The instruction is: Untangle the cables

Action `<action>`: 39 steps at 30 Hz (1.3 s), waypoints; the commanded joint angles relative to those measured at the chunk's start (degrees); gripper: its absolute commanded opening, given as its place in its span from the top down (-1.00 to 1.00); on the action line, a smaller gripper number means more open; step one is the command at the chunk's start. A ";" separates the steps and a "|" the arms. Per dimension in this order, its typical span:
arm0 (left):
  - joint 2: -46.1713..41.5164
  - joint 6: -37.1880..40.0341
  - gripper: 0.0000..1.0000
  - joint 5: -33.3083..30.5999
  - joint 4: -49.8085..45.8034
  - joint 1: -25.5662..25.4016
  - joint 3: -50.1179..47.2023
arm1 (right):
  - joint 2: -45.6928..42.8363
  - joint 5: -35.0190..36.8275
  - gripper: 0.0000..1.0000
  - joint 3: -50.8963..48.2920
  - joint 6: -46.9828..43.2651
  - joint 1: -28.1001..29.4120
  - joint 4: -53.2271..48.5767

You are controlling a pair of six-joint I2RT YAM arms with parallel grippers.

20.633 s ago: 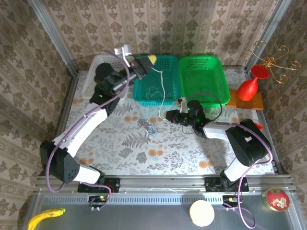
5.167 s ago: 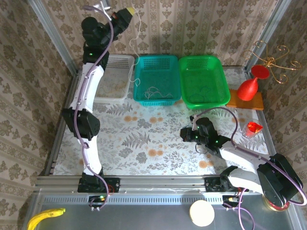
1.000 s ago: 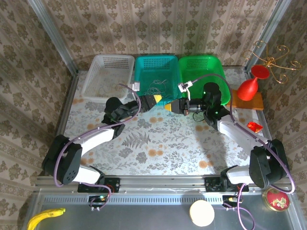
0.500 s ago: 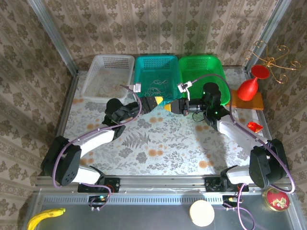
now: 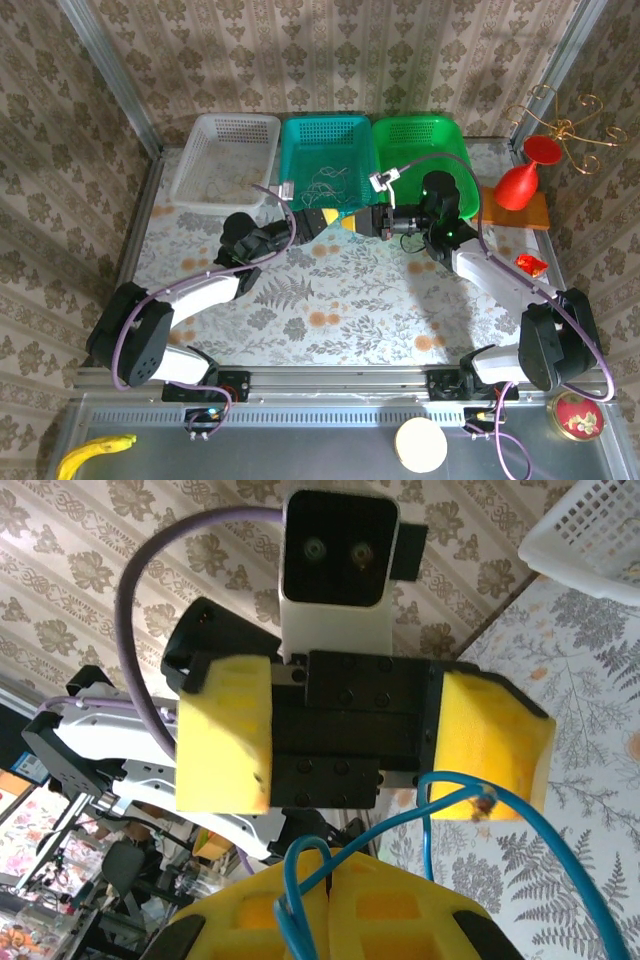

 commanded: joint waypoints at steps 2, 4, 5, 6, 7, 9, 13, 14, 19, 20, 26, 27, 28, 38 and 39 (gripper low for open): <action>-1.75 0.53 -0.38 -0.58 1.63 -0.32 -0.89 | 0.53 0.10 1.00 1.83 -0.66 0.32 0.99; -1.04 0.16 -0.34 -0.85 3.03 -0.39 -0.89 | 0.45 -0.35 1.00 1.58 0.17 0.34 2.10; -0.56 -0.31 -0.31 -0.89 4.09 -0.40 -0.81 | 0.29 -0.43 1.00 1.60 0.37 0.32 2.39; 0.06 -0.96 -0.28 -0.99 5.73 -0.33 -0.72 | 0.12 -0.52 1.00 1.45 0.66 0.32 2.78; 0.74 -1.82 -0.26 -1.07 7.36 -0.21 -0.72 | -0.06 -0.53 1.00 1.34 1.00 0.32 3.30; 2.19 -3.74 -0.22 -1.26 11.20 -0.24 -0.56 | -0.16 -0.68 1.00 1.23 2.50 0.32 5.08; 2.88 -4.39 -0.21 -0.70 11.92 -0.30 0.75 | 0.26 -1.05 1.00 1.25 6.67 0.45 10.49; 2.75 -4.39 -0.22 -0.58 11.97 -0.39 1.01 | 0.35 -1.05 1.00 1.29 7.33 0.41 11.20; 2.34 -4.65 -0.33 -0.37 11.92 -0.42 1.99 | 0.62 -0.83 1.00 2.21 8.10 1.06 12.07; 2.39 -4.74 -0.34 -0.23 11.92 -0.51 2.22 | 0.69 -0.76 1.00 2.39 8.26 1.24 12.16; 2.52 -4.76 -0.27 0.79 12.17 -1.30 3.99 | 1.41 -0.61 1.00 3.25 8.44 2.55 12.77; 2.31 -4.67 -0.22 1.04 12.26 -1.43 4.32 | 1.41 -0.48 1.00 3.22 8.45 2.67 12.91; 2.04 -4.49 -0.16 1.19 12.20 -1.53 4.54 | 1.41 -0.35 1.00 3.14 8.39 2.62 12.95; 1.07 -4.31 0.73 0.03 12.03 -1.24 3.61 | 2.19 0.18 1.00 2.07 7.25 2.08 11.66; 1.19 -4.38 0.78 -0.20 12.02 -1.26 3.54 | 2.22 0.27 1.00 1.79 6.75 1.90 10.92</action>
